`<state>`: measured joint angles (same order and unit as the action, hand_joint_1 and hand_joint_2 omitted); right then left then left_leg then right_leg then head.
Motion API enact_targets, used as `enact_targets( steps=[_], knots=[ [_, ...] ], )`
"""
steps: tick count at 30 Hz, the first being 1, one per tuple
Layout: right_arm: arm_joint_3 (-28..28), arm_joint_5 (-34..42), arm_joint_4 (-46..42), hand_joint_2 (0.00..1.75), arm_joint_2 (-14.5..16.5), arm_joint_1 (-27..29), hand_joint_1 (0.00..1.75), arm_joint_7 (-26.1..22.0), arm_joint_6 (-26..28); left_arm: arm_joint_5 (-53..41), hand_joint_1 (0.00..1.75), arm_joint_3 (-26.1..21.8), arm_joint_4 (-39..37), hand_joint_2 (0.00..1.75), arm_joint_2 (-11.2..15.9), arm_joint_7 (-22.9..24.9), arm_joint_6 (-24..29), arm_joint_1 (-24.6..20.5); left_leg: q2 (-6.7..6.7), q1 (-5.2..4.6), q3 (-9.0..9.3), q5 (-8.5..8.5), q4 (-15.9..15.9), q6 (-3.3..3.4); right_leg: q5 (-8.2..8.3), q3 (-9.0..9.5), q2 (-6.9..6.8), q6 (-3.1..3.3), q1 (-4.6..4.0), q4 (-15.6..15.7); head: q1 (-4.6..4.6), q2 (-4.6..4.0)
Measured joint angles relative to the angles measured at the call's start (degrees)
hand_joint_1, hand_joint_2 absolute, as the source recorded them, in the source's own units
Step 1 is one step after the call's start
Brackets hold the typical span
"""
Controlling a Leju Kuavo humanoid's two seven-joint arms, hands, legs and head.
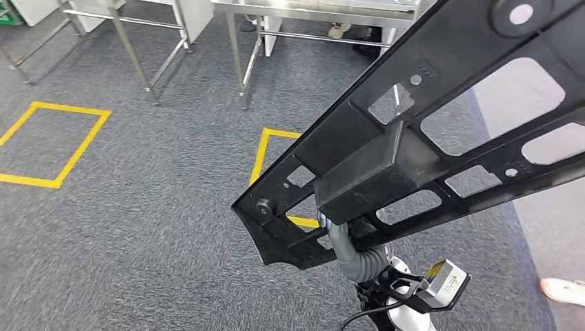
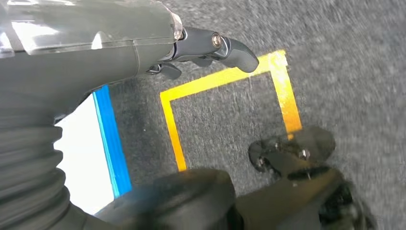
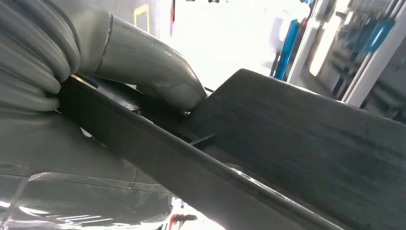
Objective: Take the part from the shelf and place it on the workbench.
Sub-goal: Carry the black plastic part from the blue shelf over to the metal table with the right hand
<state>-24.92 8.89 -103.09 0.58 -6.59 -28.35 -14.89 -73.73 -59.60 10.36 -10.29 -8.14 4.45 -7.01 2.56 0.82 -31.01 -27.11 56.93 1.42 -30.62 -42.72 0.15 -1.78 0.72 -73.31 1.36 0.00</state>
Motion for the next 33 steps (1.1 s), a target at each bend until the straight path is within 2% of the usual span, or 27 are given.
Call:
enact_targets(
  steps=[2,4,5,7,8,10,12,13,14,15,16,17,18,19,20,23,24,25,26,28,29,30,31,33],
  knots=[
    [0.0,0.0,0.0,1.75,0.0,-0.1,1.75,0.0,0.1,0.0,0.0,0.0,0.0,1.75,0.0,0.0,0.0,0.0,1.28,-0.07,0.43,-0.36,0.0,-0.28,3.75,3.91,-1.4,0.35,-0.07,7.4,0.0,0.0],
    [0.0,0.0,0.0,1.75,0.0,-0.2,1.75,0.0,0.4,0.0,0.0,0.0,0.0,1.75,-0.1,0.0,0.0,0.0,2.11,-0.33,0.76,-0.79,0.1,-0.87,5.69,7.5,-3.21,0.96,-0.59,14.0,-0.01,0.0],
    [0.0,-0.2,0.0,1.75,0.0,-0.2,1.75,-0.1,0.6,0.0,0.0,0.0,0.0,1.75,-0.1,0.0,0.0,-0.1,2.45,-0.43,0.89,-0.95,0.1,-1.16,5.71,8.16,-3.63,1.25,-0.84,15.2,-0.01,0.0],
    [0.0,-0.6,-0.1,1.75,-0.1,-0.2,1.75,-0.1,1.4,0.0,0.0,0.0,0.0,1.75,-0.1,-0.1,0.1,-0.3,3.12,-0.52,1.21,-1.14,0.0,-1.7,5.52,8.18,-3.06,1.72,-1.0,15.5,-0.01,0.0],
    [0.0,-0.8,-0.1,1.75,-0.1,-0.2,1.75,-0.1,1.7,0.0,0.0,0.0,0.0,1.75,-0.1,-0.1,0.1,-0.3,2.84,-0.44,1.3,-1.44,0.2,-1.99,5.57,8.3,-2.74,1.97,-0.86,15.7,0.0,0.0],
    [0.0,-1.0,-0.1,1.75,0.0,-0.3,1.75,-0.1,2.1,0.0,0.0,0.0,0.0,1.75,-0.1,-0.2,0.2,-0.3,0.78,-0.28,0.15,-3.53,3.3,-2.51,5.72,8.62,-2.14,2.58,-0.47,16.2,0.0,0.0],
    [0.0,-1.0,-0.1,1.75,0.0,-0.4,1.75,-0.1,2.2,0.2,0.0,0.0,0.0,1.75,-0.1,-0.4,0.4,-0.1,-1.46,-0.13,-3.34,-7.12,10.6,-2.84,5.72,8.74,-1.58,3.01,-0.37,16.3,0.0,0.0],
    [0.0,-1.0,-0.1,1.75,0.0,-0.3,1.75,0.0,2.3,0.2,0.0,0.0,0.0,1.75,-0.1,-0.5,0.4,-0.1,-1.83,-0.11,-5.2,-8.36,14.2,-2.98,5.7,8.76,-1.27,3.1,-0.4,16.3,0.0,0.0],
    [0.0,-1.0,0.0,1.75,0.0,-0.2,1.75,0.0,2.4,0.2,0.0,-0.1,0.0,1.75,-0.1,-0.5,0.5,-0.2,-1.99,-0.1,-6.41,-8.55,16.3,-3.07,5.66,8.81,-0.93,3.11,-0.42,16.3,0.0,0.0],
    [0.0,-1.0,0.0,1.75,0.0,-0.1,1.75,0.0,2.6,0.1,0.0,-0.1,0.0,1.75,-0.1,-0.6,0.6,-0.2,-2.04,-0.08,-6.64,-7.58,16.3,-3.1,5.61,8.91,-0.58,3.08,-0.42,16.2,0.0,0.0],
    [0.0,-1.0,0.0,1.75,0.0,0.0,1.75,0.0,2.8,0.0,0.0,-0.1,0.0,1.75,-0.1,-0.6,0.7,-0.3,-2.04,-0.05,-5.83,-5.59,14.0,-3.06,5.53,9.07,-0.23,3.01,-0.4,16.2,0.0,0.0],
    [0.0,-1.1,0.0,1.75,0.0,0.0,1.75,0.0,3.0,0.0,0.0,-0.1,0.0,1.75,-0.1,-0.6,0.7,-0.2,-2.06,0.0,-4.27,-3.08,10.2,-2.95,5.39,9.26,0.12,2.88,-0.38,16.1,0.0,0.0],
    [0.0,-1.1,0.0,1.75,0.1,0.1,1.75,0.0,3.1,-0.1,0.0,-0.1,0.0,1.75,0.0,-0.5,0.8,-0.1,-2.13,-0.03,-2.69,-1.28,6.4,-2.77,5.24,9.36,0.43,2.67,-0.47,15.9,0.0,0.0],
    [0.0,-1.2,-0.1,1.75,0.1,0.2,1.75,0.0,3.2,-0.1,0.0,-0.1,0.0,1.75,0.0,-0.5,0.8,0.0,-2.19,-0.05,-1.42,-0.19,3.3,-2.51,5.14,9.3,0.67,2.42,-0.56,15.7,0.0,0.0],
    [0.0,-1.2,-0.1,1.75,0.1,0.2,1.75,0.0,3.2,-0.1,0.0,-0.1,0.0,1.75,0.0,-0.5,0.8,0.0,-2.26,-0.1,-0.77,0.21,1.5,-2.21,5.13,9.12,0.82,2.11,-0.63,15.6,0.0,0.0],
    [0.0,-1.2,-0.1,1.75,0.1,0.3,1.75,0.0,3.2,-0.1,0.0,-0.1,0.0,1.75,-0.1,-0.4,0.8,0.0,-2.34,-0.15,-0.71,0.23,0.6,-1.15,5.19,8.66,0.87,1.08,-0.55,15.4,0.0,0.0],
    [0.0,-1.2,-0.1,1.75,0.1,0.4,1.75,0.0,3.2,-0.1,0.0,-0.1,0.0,1.75,-0.1,-0.4,0.8,0.0,-2.32,-0.09,-0.67,0.38,0.5,-0.8,4.69,8.42,0.77,0.77,-0.49,14.8,0.0,0.0],
    [0.0,-1.2,-0.1,1.75,0.1,0.4,1.75,0.0,3.2,-0.2,0.0,-0.1,0.0,1.75,-0.1,-0.4,0.8,0.0,-2.27,0.0,-0.63,0.5,0.3,-0.47,3.57,7.69,0.66,0.46,-0.42,13.1,0.0,0.0],
    [0.0,-1.3,-0.1,1.75,0.1,0.4,1.75,0.0,3.2,-0.2,0.0,-0.1,0.0,1.75,-0.1,-0.4,0.8,0.0,-2.2,0.04,-0.62,0.54,0.2,-0.23,1.93,6.35,0.55,0.19,-0.31,10.2,0.0,0.0],
    [0.0,-1.4,-0.1,1.75,0.1,0.7,1.75,0.0,3.3,-0.3,0.0,-0.1,0.0,1.75,-0.1,-0.4,0.8,0.0,-2.1,-0.03,-0.68,0.4,0.2,0.05,-1.38,2.57,0.45,-0.23,-0.14,2.4,0.0,0.0],
    [0.0,-1.5,-0.1,1.75,0.1,0.9,1.75,0.0,3.3,-0.4,0.0,-0.1,0.0,1.75,-0.1,-0.3,0.8,0.0,-2.09,-0.07,-0.65,0.28,0.2,0.11,-1.98,1.15,0.43,-0.34,-0.05,-0.3,0.0,0.0],
    [0.0,-1.7,-0.2,1.75,0.1,1.1,1.75,0.0,3.4,-0.5,0.0,-0.1,0.0,1.75,-0.1,-0.3,0.8,0.0,-2.09,-0.09,-0.54,0.13,0.2,0.12,-1.45,0.75,0.39,-0.36,0.01,-0.9,0.0,0.0],
    [0.0,-1.8,-0.2,1.75,0.1,1.2,1.75,0.0,3.4,-0.6,0.0,0.0,0.0,1.75,-0.1,-0.2,0.8,0.0,-2.1,-0.1,-0.34,-0.04,0.2,0.06,0.1,1.53,0.32,-0.28,0.05,0.8,0.0,0.0],
    [0.0,-2.0,-0.4,1.75,0.1,1.3,1.75,0.1,3.4,-0.8,0.0,0.0,0.0,1.75,-0.2,-0.1,0.8,0.0,-2.11,-0.16,0.28,-0.5,0.2,-0.27,3.85,5.47,-0.04,0.17,-0.04,8.7,0.0,0.0]
  ],
)
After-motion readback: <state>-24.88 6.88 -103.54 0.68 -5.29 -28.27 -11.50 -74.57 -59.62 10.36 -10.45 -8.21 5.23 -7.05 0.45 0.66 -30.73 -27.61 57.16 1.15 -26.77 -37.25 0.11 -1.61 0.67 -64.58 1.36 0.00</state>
